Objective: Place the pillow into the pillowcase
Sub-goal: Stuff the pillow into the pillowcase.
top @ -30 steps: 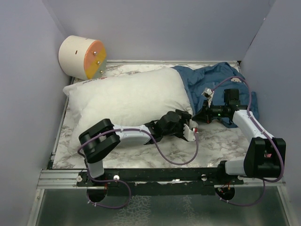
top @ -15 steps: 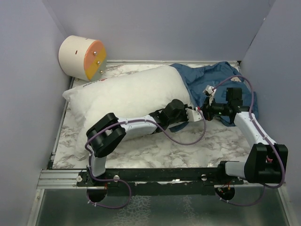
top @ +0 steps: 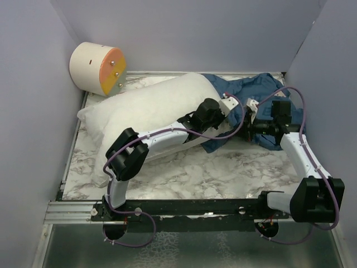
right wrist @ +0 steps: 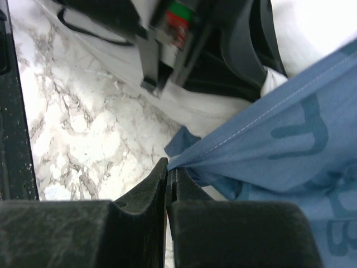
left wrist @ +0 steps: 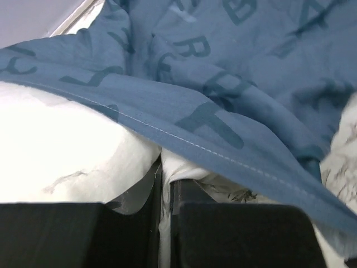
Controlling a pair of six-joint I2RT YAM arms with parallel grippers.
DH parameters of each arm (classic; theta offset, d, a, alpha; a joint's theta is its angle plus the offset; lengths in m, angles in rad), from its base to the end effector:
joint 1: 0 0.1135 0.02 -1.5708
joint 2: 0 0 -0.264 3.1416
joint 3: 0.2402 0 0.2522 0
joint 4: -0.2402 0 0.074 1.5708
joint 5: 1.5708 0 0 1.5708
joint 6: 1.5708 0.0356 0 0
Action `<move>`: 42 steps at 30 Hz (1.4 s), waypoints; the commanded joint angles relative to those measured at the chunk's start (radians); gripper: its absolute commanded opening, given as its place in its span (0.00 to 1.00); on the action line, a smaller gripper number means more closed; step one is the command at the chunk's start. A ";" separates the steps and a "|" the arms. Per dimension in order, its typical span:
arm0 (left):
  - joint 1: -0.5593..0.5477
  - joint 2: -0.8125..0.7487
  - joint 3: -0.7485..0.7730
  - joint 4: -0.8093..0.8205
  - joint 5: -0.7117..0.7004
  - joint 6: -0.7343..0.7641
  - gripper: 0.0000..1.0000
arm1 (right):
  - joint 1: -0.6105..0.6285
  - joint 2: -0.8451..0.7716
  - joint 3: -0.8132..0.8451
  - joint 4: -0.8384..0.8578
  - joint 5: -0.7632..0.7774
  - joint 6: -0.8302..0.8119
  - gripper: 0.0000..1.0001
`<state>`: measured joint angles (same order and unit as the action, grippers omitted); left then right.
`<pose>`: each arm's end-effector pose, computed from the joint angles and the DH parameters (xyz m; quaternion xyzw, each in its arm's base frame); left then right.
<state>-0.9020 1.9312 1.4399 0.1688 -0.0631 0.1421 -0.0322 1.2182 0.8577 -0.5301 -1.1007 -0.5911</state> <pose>0.2878 -0.3605 0.2632 0.3885 0.7122 -0.1929 0.5520 0.2368 0.0241 0.2609 -0.3893 0.7242 0.3821 0.4218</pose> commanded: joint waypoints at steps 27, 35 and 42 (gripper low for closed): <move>-0.080 0.083 -0.201 1.123 -0.190 -0.133 0.00 | 0.109 0.077 0.351 -0.181 -0.180 0.153 0.01; -0.080 0.077 -0.498 1.314 0.284 -0.364 0.66 | -0.034 0.075 0.113 0.109 -0.053 0.337 0.03; -0.081 -0.187 -0.669 0.869 0.290 -0.393 0.99 | -0.059 0.062 0.087 0.014 0.031 0.158 0.49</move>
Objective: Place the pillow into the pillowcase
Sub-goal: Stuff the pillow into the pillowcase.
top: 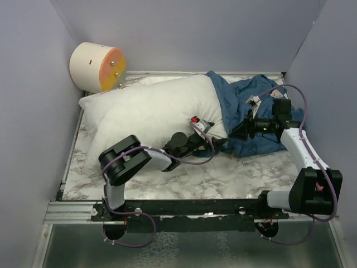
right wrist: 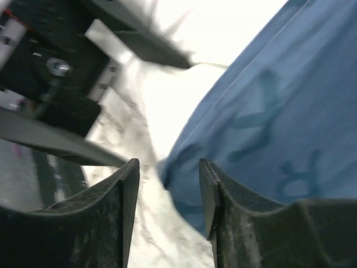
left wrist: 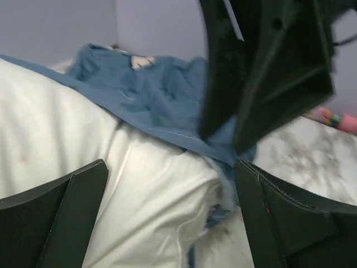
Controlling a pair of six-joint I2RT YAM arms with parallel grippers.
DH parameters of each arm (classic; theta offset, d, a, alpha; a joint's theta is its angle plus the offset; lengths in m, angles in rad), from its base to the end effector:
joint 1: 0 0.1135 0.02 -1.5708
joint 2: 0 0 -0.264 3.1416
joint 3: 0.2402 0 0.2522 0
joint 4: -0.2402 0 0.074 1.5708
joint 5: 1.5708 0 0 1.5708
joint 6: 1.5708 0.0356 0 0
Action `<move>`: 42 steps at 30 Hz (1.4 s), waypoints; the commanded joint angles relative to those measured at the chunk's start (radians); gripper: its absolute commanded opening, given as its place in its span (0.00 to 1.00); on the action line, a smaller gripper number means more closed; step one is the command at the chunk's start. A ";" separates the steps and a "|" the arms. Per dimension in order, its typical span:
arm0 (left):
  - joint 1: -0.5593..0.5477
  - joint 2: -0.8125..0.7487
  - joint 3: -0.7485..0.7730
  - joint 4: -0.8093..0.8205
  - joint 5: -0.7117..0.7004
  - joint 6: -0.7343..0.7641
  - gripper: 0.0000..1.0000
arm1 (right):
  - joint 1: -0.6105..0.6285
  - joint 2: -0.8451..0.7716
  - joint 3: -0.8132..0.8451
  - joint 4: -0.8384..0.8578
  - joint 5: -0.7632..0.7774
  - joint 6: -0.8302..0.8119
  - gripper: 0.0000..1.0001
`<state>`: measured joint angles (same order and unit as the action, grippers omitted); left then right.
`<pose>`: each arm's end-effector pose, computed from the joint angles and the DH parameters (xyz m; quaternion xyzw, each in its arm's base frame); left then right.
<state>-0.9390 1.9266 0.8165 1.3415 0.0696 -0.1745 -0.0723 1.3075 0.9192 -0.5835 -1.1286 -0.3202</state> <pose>0.2231 -0.3091 0.1933 0.2567 0.5654 -0.4324 0.6538 0.2527 0.0140 0.2575 -0.2564 0.7816 0.4526 0.3442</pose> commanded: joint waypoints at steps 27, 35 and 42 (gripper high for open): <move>0.336 0.071 1.408 -2.161 -0.145 0.081 0.99 | 0.021 0.194 0.401 0.263 0.206 0.245 0.76; 0.384 0.323 1.585 -2.226 -0.127 0.161 0.99 | 0.120 0.490 0.648 0.214 0.345 0.301 0.73; 0.385 0.315 1.454 -2.180 0.019 0.144 0.66 | 0.163 0.686 0.773 0.188 0.420 0.304 0.62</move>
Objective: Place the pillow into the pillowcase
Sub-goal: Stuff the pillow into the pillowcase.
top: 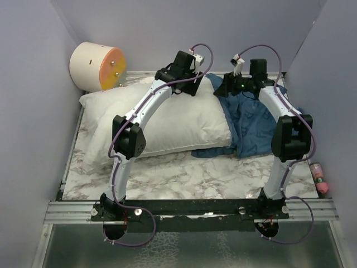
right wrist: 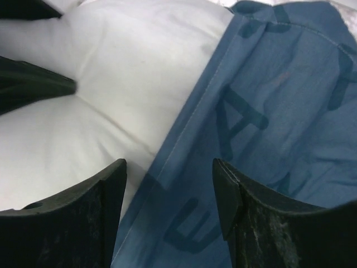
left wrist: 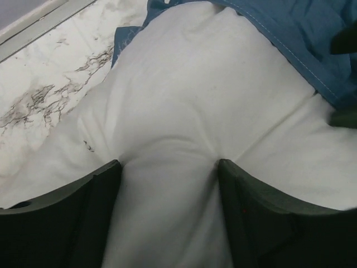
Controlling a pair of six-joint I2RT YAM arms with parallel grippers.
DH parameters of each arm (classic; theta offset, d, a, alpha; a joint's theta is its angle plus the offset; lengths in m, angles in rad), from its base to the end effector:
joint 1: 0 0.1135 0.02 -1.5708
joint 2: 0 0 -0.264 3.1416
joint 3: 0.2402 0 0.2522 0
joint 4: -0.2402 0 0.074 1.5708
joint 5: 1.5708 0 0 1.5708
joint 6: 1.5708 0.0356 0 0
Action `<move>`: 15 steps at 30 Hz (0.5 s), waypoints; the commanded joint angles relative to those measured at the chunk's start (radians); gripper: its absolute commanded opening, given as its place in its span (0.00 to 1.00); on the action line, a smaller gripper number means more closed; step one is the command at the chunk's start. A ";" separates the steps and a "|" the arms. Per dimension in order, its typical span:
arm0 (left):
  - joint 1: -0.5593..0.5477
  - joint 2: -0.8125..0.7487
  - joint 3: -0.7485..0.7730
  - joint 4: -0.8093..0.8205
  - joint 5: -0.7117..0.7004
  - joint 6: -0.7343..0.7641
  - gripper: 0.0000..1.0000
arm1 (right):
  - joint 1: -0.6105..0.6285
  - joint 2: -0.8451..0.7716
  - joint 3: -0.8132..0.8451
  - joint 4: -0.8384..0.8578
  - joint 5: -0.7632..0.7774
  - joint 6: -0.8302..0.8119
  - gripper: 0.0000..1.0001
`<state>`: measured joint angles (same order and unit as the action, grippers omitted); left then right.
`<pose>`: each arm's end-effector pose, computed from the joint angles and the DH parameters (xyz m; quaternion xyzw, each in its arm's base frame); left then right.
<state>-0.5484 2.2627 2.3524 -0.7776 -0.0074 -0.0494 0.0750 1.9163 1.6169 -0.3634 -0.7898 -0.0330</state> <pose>0.4368 -0.2665 0.3289 0.2217 0.8765 -0.1226 0.4093 0.4361 0.0581 0.2860 -0.2132 0.8192 0.3542 0.3975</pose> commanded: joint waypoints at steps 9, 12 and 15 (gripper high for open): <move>-0.009 -0.148 -0.339 0.072 0.340 -0.010 0.00 | 0.016 0.095 0.052 0.019 0.123 0.015 0.47; -0.031 -0.267 -0.503 0.208 0.348 0.003 0.00 | 0.017 0.095 0.040 0.021 0.084 0.012 0.37; -0.062 -0.377 -0.659 0.353 0.342 0.039 0.00 | 0.017 0.088 0.028 0.019 0.004 0.014 0.20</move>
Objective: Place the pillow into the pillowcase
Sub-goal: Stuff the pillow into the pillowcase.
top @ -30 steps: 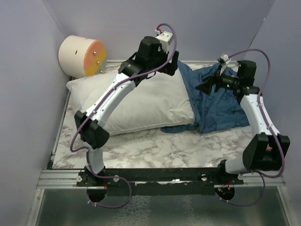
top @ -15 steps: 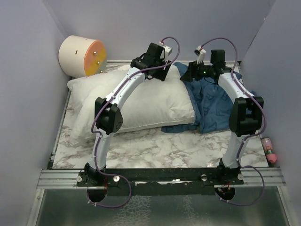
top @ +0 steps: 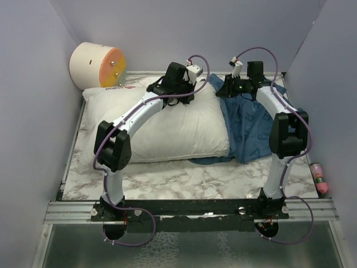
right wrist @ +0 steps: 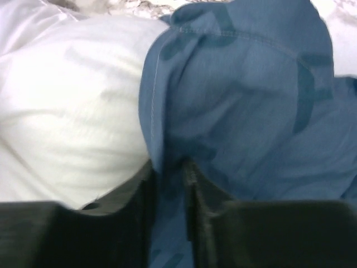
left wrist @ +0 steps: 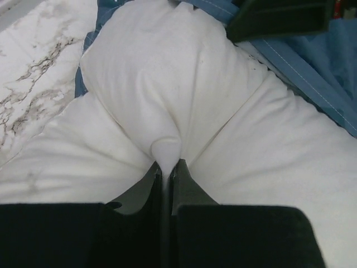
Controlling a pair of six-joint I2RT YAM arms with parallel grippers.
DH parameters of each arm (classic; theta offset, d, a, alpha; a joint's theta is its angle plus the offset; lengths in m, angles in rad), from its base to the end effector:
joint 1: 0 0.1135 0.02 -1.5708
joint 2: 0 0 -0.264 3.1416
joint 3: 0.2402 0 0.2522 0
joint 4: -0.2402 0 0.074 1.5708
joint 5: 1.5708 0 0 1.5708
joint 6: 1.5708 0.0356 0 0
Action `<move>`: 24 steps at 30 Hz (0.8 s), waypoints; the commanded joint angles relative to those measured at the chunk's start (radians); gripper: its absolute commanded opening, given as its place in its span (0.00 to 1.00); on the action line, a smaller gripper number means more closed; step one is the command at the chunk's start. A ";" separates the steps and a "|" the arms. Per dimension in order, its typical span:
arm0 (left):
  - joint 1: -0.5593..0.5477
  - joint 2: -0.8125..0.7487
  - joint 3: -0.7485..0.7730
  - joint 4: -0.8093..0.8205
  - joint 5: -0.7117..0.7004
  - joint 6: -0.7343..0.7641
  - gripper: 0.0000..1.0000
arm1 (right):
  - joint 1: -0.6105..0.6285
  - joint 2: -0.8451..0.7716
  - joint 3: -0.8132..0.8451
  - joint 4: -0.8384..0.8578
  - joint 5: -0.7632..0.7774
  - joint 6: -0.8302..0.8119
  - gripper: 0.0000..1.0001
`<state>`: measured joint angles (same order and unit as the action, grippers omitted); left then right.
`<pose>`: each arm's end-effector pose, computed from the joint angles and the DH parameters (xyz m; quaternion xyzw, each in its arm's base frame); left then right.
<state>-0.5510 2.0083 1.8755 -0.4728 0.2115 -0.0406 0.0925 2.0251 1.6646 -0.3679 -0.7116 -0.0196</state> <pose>0.3983 -0.2535 0.3177 0.2698 0.8399 -0.2240 0.4142 0.4575 0.0658 0.2532 -0.1901 0.8461 0.3316 0.3714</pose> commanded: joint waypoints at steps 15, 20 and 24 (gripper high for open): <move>-0.163 -0.409 -0.498 0.403 0.058 0.290 0.00 | 0.124 -0.265 0.090 0.047 -0.475 0.111 0.01; -0.176 -0.516 -0.617 0.615 0.139 0.350 0.00 | 0.197 -0.303 0.101 0.091 -0.494 0.203 0.01; -0.203 -0.619 -0.724 0.833 0.178 0.339 0.00 | 0.200 -0.283 0.153 0.030 -0.374 0.224 0.01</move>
<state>-0.7055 1.4891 1.2152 0.0353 0.2401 0.2768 0.2691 1.7660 1.7218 -0.3653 -1.1019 0.1394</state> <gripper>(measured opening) 0.048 0.012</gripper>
